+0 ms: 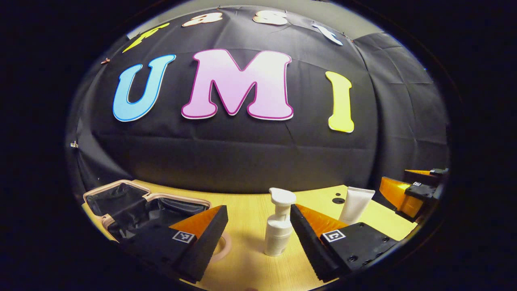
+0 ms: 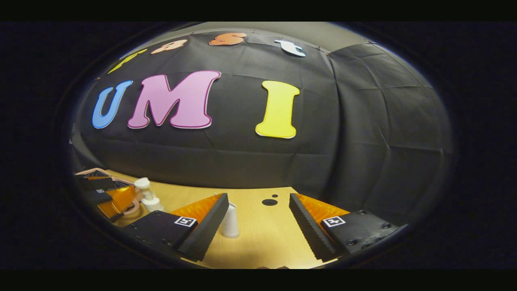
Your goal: First open the suitcase, pack the skin care products into it, and then close the suitcase.
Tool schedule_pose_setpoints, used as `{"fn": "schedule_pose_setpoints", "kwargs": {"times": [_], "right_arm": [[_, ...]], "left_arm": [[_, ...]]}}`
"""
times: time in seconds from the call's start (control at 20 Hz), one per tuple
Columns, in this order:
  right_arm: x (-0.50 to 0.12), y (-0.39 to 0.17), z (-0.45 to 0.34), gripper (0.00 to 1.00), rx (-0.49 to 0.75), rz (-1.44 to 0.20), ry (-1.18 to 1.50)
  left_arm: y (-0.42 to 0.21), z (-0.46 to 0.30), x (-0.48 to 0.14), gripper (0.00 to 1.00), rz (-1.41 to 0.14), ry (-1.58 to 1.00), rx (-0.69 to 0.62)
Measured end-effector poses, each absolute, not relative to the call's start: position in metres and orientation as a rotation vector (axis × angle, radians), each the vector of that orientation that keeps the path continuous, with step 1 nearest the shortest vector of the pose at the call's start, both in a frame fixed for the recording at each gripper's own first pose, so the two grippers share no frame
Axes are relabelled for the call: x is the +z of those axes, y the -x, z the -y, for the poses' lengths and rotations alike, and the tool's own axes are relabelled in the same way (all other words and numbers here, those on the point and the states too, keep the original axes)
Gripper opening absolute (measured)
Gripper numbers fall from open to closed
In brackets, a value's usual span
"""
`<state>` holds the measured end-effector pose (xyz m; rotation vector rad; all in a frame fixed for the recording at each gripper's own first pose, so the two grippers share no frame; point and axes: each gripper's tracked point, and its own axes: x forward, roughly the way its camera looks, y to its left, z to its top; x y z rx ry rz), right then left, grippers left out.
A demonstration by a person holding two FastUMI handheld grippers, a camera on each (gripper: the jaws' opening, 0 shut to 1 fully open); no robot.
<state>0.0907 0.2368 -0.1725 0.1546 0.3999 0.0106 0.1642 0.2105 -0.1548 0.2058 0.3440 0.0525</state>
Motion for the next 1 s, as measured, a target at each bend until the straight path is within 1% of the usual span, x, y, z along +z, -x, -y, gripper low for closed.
{"fn": "schedule_pose_setpoints", "kwargs": {"times": [0.1, 0.2, 0.5, 0.65, 0.75, 0.85, 0.9, 1.0], "right_arm": [[-0.185, -0.089, -0.237, 0.97, 0.035, -0.409, -0.142], [-0.196, -0.085, -0.242, 0.97, 0.062, -0.425, -0.151], [-0.222, -0.072, -0.261, 0.97, 0.121, -0.48, -0.151], [-0.234, -0.07, -0.275, 0.97, 0.149, -0.502, -0.129], [-0.241, -0.069, -0.281, 0.97, 0.153, -0.53, -0.178], [-0.249, -0.07, -0.282, 0.97, 0.141, -0.552, -0.198], [-0.252, -0.072, -0.281, 0.97, 0.135, -0.553, -0.191], [-0.254, -0.073, -0.284, 0.97, 0.137, -0.549, -0.188]], "left_arm": [[-0.168, -0.202, -0.175, 0.98, -0.373, -0.197, 0.05], [-0.174, -0.206, -0.195, 0.99, -0.393, -0.247, 0.069], [-0.2, -0.202, -0.233, 0.98, -0.426, -0.284, 0.052], [-0.212, -0.203, -0.254, 0.98, -0.471, -0.282, 0.048], [-0.22, -0.208, -0.262, 0.98, -0.486, -0.305, 0.047], [-0.228, -0.208, -0.265, 0.94, -0.48, -0.291, 0.035], [-0.231, -0.208, -0.265, 0.88, -0.477, -0.274, 0.033], [-0.236, -0.208, -0.27, 0.67, -0.497, -0.251, 0.024]]}}
